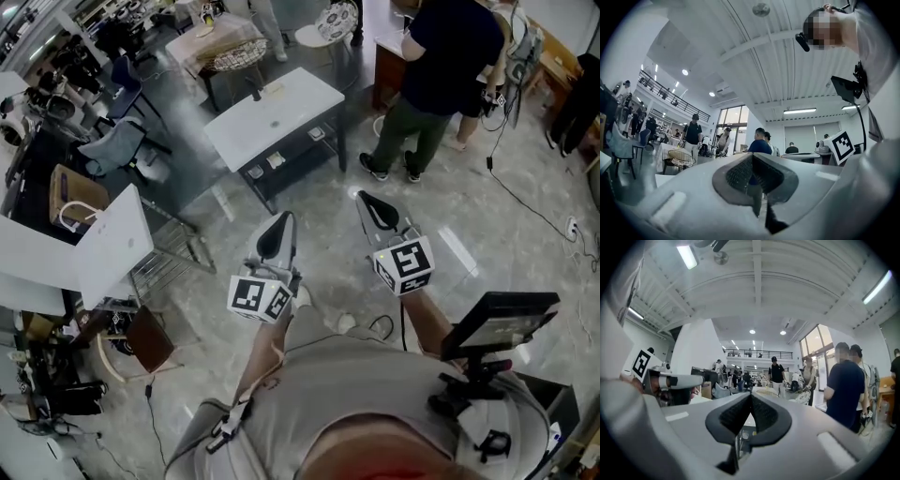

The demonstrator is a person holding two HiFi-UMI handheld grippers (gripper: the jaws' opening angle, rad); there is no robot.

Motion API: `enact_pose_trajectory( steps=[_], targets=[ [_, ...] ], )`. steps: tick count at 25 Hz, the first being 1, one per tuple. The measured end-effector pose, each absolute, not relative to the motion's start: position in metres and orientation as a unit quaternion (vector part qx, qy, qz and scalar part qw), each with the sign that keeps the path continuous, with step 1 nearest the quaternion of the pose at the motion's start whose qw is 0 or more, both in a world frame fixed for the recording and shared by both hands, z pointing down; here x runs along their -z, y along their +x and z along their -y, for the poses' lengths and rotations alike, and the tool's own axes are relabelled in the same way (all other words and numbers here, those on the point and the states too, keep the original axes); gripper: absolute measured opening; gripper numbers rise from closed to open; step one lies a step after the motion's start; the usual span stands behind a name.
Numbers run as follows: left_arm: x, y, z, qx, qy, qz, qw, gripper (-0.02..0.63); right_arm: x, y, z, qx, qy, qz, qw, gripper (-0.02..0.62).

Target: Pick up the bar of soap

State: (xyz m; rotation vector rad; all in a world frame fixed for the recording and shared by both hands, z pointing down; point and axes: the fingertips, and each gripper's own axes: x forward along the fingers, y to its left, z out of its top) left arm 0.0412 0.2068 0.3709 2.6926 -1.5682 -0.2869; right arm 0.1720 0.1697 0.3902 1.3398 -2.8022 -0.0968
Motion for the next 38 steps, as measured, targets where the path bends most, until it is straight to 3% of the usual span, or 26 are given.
enact_pose_trajectory(
  steps=[19, 33, 38],
  targets=[
    [-0.390, 0.005, -0.100, 0.107, 0.877, 0.468, 0.013, -0.002, -0.421, 0.120, -0.093, 0.008, 0.428, 0.900, 0.080, 0.005],
    [-0.406, -0.074, 0.011, 0.094, 0.887, 0.451, 0.028, -0.002, -0.420, 0.058, 0.010, -0.013, 0.464, 0.882, 0.076, 0.005],
    [-0.423, -0.108, 0.036, 0.077, 0.887, 0.452, 0.045, -0.002, -0.405, 0.005, 0.035, -0.039, 0.456, 0.888, 0.040, 0.005]
  ],
)
